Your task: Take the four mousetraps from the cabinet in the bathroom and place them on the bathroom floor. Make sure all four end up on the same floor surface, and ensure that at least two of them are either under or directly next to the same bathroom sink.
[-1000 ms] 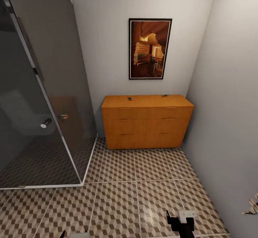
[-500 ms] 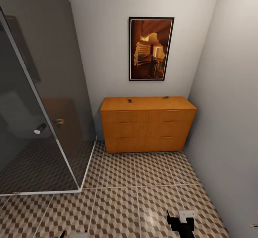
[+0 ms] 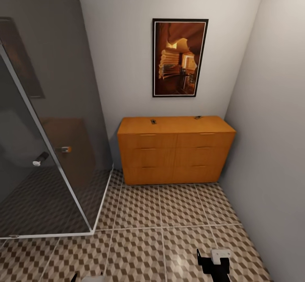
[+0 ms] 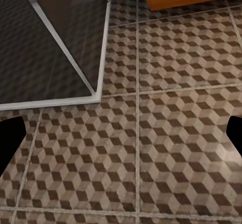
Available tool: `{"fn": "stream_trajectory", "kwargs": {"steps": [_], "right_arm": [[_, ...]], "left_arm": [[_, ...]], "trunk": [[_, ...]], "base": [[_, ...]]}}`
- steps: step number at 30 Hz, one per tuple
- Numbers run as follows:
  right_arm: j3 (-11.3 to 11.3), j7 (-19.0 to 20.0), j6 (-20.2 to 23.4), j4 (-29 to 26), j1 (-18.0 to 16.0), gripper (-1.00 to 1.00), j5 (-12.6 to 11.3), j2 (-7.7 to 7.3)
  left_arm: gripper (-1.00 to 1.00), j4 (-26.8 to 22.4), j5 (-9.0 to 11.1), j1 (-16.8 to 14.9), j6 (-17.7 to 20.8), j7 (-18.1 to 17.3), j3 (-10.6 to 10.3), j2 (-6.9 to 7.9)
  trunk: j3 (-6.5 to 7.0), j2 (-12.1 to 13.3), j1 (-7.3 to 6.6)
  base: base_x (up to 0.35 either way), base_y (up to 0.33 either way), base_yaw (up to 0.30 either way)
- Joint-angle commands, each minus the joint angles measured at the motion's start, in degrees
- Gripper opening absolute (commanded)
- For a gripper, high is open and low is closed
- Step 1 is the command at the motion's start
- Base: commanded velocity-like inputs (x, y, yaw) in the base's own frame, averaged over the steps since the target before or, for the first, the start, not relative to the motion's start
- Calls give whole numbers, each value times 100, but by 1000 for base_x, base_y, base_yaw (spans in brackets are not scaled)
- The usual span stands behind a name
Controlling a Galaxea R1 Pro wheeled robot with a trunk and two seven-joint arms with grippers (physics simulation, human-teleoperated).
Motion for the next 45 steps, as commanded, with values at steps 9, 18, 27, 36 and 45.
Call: {"fn": "stream_trajectory", "kwargs": {"steps": [9,18,27,36,45], "right_arm": [[50,-33,-5,-2,-3,100,-19,-1],[50,-33,-5,-2,-3,100,-19,-1],[50,-34,-5,-2,-3,100,-19,-1],[50,-53,1,-2,-3,100,-19,-2],[50,-63,3,-1,-3,100,-19,-8]], "left_arm": [[100,23,58,-10,-33,-1,-52,-5],[100,23,58,-10,-34,-1,-51,-5],[100,23,58,-10,-36,-1,-53,-5],[100,23,58,-10,-37,-1,-54,-6],[100,23,58,-10,-35,-1,-57,-6]], "trunk": [[-10,-9,4],[-10,-9,4],[-10,-9,4],[-10,-9,4],[-10,-9,4]], "base": [[135,0,0],[119,0,0],[62,0,0],[8,0,0],[0,0,0]]}}
